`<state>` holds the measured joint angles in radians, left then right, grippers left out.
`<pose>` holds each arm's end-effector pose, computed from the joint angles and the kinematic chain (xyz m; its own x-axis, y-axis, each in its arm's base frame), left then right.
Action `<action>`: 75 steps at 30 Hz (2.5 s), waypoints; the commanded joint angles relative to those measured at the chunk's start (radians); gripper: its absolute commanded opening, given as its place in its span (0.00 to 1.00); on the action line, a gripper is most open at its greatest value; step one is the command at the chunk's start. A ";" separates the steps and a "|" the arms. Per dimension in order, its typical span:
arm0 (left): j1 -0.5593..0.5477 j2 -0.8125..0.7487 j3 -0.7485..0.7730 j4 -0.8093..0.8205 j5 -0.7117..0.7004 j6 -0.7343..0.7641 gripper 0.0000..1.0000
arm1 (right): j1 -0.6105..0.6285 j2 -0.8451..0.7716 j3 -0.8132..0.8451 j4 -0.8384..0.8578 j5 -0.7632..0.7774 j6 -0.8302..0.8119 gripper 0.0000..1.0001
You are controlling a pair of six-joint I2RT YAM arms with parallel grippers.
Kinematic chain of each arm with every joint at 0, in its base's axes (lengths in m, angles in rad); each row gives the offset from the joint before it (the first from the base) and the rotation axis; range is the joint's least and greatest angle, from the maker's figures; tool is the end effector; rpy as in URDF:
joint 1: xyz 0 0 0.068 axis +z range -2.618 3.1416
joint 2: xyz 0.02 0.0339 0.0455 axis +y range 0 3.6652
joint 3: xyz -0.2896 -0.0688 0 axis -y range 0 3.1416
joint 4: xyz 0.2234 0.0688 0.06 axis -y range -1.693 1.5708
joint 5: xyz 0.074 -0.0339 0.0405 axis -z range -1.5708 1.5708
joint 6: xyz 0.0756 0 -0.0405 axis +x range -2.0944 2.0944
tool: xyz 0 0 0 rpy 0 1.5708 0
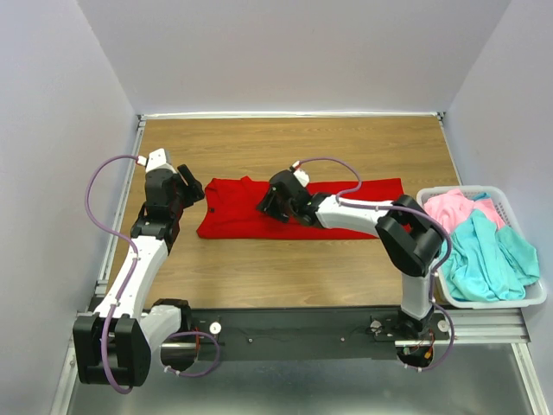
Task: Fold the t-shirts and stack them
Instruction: Fold the tshirt
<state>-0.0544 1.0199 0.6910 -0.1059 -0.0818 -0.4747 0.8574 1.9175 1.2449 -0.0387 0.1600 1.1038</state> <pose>0.2347 -0.0066 0.2820 -0.3651 -0.4363 -0.8224 -0.2099 0.8992 -0.3839 0.2991 0.3272 0.1966 -0.7884 0.4361 -0.4339 0.0809 0.7727 0.6296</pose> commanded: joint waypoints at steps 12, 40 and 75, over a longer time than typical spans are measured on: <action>0.004 -0.038 -0.007 0.021 0.004 0.008 0.70 | 0.009 0.120 0.071 0.008 0.115 0.157 0.49; 0.004 -0.017 -0.008 0.025 0.024 0.011 0.70 | 0.012 0.133 0.011 0.008 0.049 0.266 0.31; -0.079 0.779 0.493 0.063 0.332 -0.012 0.44 | 0.011 0.089 0.031 0.013 -0.045 -0.019 0.01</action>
<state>-0.1272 1.7351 1.1267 -0.0444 0.2043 -0.4786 0.8585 2.0006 1.2469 -0.0273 0.1379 1.1110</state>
